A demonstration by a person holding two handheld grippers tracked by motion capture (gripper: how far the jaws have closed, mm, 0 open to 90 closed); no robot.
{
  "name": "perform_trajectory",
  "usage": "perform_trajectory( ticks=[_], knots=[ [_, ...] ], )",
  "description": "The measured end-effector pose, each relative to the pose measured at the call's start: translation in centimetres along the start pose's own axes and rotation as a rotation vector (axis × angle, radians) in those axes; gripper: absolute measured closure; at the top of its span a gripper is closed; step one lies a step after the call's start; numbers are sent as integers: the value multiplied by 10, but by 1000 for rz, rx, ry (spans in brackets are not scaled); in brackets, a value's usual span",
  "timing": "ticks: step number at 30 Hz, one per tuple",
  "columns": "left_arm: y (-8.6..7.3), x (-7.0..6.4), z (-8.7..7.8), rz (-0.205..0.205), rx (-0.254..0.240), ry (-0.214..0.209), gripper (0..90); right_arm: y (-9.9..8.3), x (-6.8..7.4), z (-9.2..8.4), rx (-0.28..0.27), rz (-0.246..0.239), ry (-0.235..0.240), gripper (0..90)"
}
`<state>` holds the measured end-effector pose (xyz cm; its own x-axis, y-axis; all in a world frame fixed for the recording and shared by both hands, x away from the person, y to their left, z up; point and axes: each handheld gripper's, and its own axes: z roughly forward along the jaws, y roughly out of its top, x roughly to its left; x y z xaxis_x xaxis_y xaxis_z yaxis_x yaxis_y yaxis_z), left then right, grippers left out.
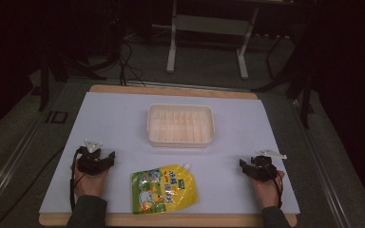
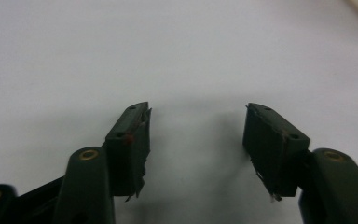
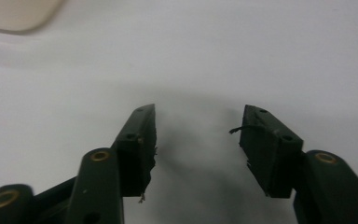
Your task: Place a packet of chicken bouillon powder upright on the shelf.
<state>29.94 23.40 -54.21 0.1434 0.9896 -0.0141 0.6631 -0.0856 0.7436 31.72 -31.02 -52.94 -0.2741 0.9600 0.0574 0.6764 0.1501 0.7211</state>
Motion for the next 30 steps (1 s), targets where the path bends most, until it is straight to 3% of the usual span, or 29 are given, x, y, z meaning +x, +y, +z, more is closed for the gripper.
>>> perform_trajectory(
  ticks=[5,6,7,9,12,15,16,17,22,27,30],
  knots=[
    [-1,-3,-4,43,-47,-24,457,-1,5,-8,10,-19,61,472],
    [-1,-4,-5,54,-61,-47,465,-1,9,-13,11,-19,97,465],
    [-1,-5,-6,59,-63,-43,466,0,11,-16,12,-11,127,463],
    [-1,-5,-6,58,-68,-49,478,1,15,-23,9,-9,178,460],
    [-1,-3,-6,51,-68,-54,485,1,26,-35,0,-49,203,454],
    [-1,-2,-5,51,-74,-55,485,0,32,-39,4,-61,220,456],
    [-1,-2,-5,51,-74,-47,483,-1,37,-39,26,-59,256,470],
    [-1,-2,-5,51,-74,-47,483,-1,37,-39,26,-59,256,470],
    [-2,-3,-5,56,-73,-39,478,-2,60,-41,54,-72,360,473],
    [-2,-3,-5,56,-74,-40,469,-3,78,-44,65,-100,417,456],
    [-2,-4,-4,64,-69,-39,470,-3,94,-43,87,-111,476,447]
  ],
)
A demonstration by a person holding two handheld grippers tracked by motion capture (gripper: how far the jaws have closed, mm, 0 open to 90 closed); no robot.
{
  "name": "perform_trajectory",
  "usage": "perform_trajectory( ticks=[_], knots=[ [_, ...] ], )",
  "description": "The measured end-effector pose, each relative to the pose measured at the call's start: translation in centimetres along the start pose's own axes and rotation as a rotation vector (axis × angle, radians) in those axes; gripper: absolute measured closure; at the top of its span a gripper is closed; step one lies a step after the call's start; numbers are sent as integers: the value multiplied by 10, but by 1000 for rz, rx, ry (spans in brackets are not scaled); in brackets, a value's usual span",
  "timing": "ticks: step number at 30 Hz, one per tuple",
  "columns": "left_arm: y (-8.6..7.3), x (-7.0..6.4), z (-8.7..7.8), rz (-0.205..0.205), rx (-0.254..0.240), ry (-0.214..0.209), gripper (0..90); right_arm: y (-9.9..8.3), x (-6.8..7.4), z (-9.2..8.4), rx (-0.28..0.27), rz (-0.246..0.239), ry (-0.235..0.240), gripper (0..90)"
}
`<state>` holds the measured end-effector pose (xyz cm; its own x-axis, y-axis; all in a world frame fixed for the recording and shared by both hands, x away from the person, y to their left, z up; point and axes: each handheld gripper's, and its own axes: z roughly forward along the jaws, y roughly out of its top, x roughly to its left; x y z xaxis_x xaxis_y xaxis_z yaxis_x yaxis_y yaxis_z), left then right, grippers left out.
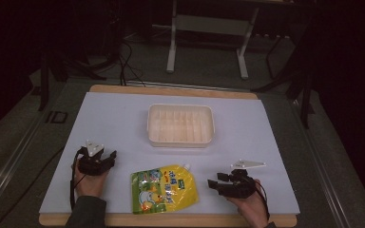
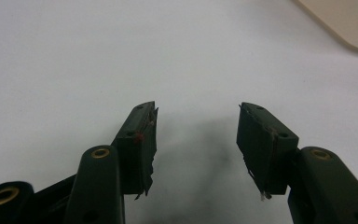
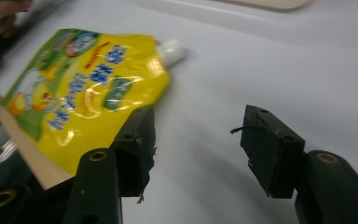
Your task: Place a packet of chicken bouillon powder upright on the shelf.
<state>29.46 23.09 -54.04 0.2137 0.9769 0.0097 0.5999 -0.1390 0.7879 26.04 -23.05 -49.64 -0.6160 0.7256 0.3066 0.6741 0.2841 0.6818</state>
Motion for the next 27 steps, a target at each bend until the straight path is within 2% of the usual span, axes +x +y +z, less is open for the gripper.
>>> perform_trajectory(
  ticks=[1,2,9,10,15,20,24,27],
  knots=[
    [0,0,0,0,0,0,470,0,0,0,0,0,0,447],
    [0,-1,0,1,-2,2,470,0,5,4,11,-1,23,448],
    [0,-1,0,3,-4,6,465,0,16,14,39,-9,79,460],
    [0,-1,0,3,-3,7,464,0,19,18,47,-9,99,460],
    [0,-1,0,0,-6,7,463,0,24,26,64,-8,117,445],
    [0,-1,0,0,-5,7,462,0,29,35,88,15,155,412],
    [0,-1,0,0,-6,8,461,0,30,38,97,24,167,400],
    [0,-1,0,1,-6,8,460,-1,32,48,122,36,174,399]
  ],
)
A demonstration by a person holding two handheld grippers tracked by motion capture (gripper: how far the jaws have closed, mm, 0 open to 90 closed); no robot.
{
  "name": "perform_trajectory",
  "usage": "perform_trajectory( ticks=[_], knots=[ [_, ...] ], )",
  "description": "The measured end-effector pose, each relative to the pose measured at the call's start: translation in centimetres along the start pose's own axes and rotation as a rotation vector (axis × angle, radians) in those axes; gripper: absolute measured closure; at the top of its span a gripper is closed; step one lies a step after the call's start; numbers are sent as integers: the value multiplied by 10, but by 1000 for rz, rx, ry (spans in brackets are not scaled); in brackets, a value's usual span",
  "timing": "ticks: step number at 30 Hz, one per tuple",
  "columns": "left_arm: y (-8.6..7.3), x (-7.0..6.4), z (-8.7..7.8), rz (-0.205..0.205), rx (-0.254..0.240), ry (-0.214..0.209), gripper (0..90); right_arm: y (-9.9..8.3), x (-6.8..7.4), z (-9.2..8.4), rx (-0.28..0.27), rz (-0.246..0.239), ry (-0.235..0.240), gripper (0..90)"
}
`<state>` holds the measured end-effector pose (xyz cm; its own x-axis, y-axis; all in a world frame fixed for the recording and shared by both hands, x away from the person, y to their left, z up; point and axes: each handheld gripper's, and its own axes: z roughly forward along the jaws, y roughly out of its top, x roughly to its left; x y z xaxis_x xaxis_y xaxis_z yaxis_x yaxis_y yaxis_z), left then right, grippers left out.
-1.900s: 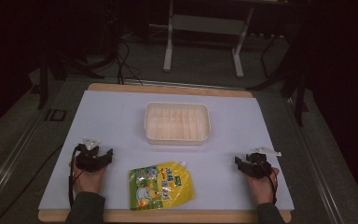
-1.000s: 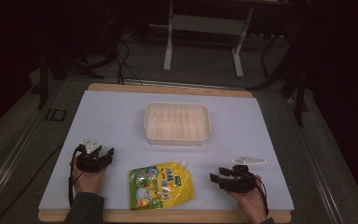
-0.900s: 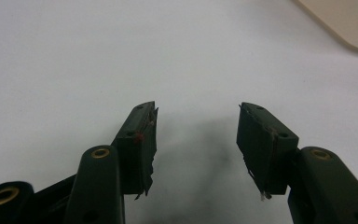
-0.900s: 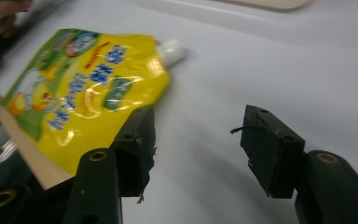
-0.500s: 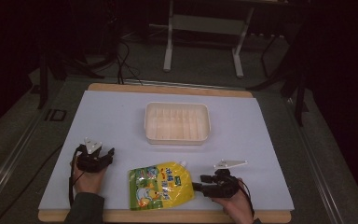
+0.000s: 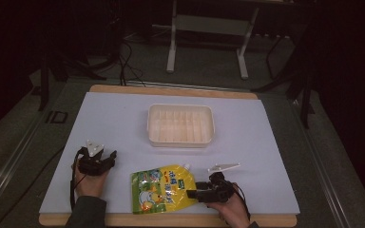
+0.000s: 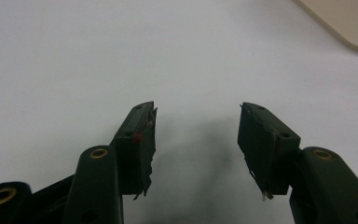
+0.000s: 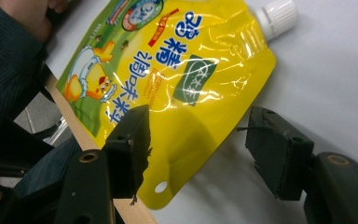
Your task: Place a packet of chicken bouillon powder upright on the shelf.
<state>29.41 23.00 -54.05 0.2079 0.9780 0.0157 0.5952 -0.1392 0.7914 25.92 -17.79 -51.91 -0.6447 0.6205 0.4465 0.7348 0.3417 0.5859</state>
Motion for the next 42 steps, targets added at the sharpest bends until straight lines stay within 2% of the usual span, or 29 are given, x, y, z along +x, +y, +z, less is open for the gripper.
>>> perform_trajectory(
  ticks=[5,6,13,17,18,27,31,35,36,39,42],
  knots=[
    [0,0,0,1,-1,1,459,0,0,5,20,18,12,404],
    [0,0,0,5,0,0,459,0,1,7,25,27,27,408],
    [0,0,0,10,1,1,459,4,3,18,48,36,51,411],
    [0,0,0,11,1,-1,458,11,-2,24,41,70,80,421],
    [0,0,0,11,1,-1,458,14,-3,27,43,79,95,445],
    [0,-1,0,12,0,-1,456,26,-9,36,61,112,121,543],
    [0,-1,0,13,0,-2,455,29,-5,39,78,87,140,592],
    [0,-1,0,12,-1,-1,455,32,-4,40,85,79,135,654],
    [0,-1,0,13,0,-1,454,34,-2,39,90,59,127,734],
    [0,-1,0,12,0,-2,454,36,-1,37,90,47,134,784],
    [0,-1,0,12,-1,-1,454,40,1,31,75,49,181,843]
  ],
)
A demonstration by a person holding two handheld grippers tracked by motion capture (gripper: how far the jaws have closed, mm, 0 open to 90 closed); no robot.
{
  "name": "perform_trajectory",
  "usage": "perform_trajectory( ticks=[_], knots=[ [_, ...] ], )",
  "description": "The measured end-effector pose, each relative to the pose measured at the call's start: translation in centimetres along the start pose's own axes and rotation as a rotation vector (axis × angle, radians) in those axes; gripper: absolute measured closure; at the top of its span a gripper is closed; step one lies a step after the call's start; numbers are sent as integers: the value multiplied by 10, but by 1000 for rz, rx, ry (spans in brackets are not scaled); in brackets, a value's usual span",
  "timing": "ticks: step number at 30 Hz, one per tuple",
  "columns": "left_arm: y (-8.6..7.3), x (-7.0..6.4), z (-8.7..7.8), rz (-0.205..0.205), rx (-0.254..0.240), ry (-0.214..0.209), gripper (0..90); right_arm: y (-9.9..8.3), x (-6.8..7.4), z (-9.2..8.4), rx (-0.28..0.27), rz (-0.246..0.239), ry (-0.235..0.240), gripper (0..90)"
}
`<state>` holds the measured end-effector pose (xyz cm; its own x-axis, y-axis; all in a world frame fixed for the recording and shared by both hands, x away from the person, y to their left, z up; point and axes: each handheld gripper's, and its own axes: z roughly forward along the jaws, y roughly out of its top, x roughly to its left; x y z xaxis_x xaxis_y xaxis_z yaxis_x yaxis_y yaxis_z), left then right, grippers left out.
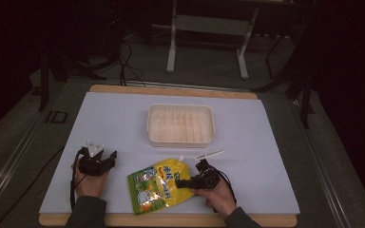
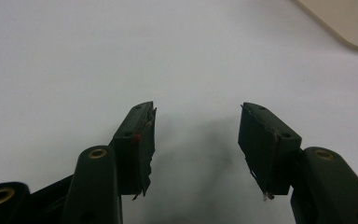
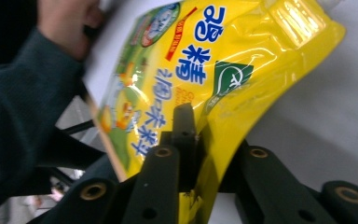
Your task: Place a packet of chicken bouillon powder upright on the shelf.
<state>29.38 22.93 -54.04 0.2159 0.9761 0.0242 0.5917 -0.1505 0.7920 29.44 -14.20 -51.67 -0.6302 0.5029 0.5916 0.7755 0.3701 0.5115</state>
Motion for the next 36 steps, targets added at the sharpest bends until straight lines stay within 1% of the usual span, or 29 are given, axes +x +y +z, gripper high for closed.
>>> perform_trajectory(
  ticks=[1,2,4,5,6,7,8,10,11,12,16,18,21,24,26,28,31,33,35,36],
  knots=[
    [0,0,0,0,0,0,455,1,1,-2,-1,-7,13,852],
    [0,0,0,0,0,-1,454,2,2,-3,4,4,25,861],
    [0,0,0,1,0,0,453,3,4,-6,-5,6,50,884],
    [0,0,0,1,0,0,453,3,4,-6,-5,6,50,884],
    [0,0,0,0,0,1,454,4,7,-7,-6,14,61,896],
    [0,0,0,0,0,2,454,5,8,-8,-11,5,57,899],
    [0,0,0,0,0,1,454,5,10,-8,-7,10,55,900],
    [0,0,0,1,-1,1,453,6,13,-10,-15,-9,62,900],
    [0,0,0,1,-1,1,454,6,13,-10,-15,-9,62,900],
    [0,0,0,1,1,1,454,7,16,-12,-26,-18,76,900],
    [0,0,0,-1,1,0,453,11,24,-14,-40,-39,96,900],
    [0,0,0,0,1,0,453,14,26,-15,-46,-54,95,900],
    [0,0,0,-3,0,1,454,18,30,-15,-53,-66,113,900],
    [0,0,0,-4,-1,0,454,23,34,-14,-65,-76,145,900],
    [0,0,0,-3,0,-1,454,24,35,-14,-71,-83,150,900],
    [0,0,0,-2,0,0,453,27,38,-12,-78,-84,177,900],
    [0,0,0,-2,0,0,454,29,41,-11,-85,-95,185,900],
    [0,0,0,-1,-1,0,454,33,47,-10,-100,-122,192,900],
    [0,0,0,-2,-1,0,454,35,49,-10,-102,-130,195,900],
    [0,0,0,-3,-2,0,453,38,54,-10,-108,-149,199,900]
  ],
)
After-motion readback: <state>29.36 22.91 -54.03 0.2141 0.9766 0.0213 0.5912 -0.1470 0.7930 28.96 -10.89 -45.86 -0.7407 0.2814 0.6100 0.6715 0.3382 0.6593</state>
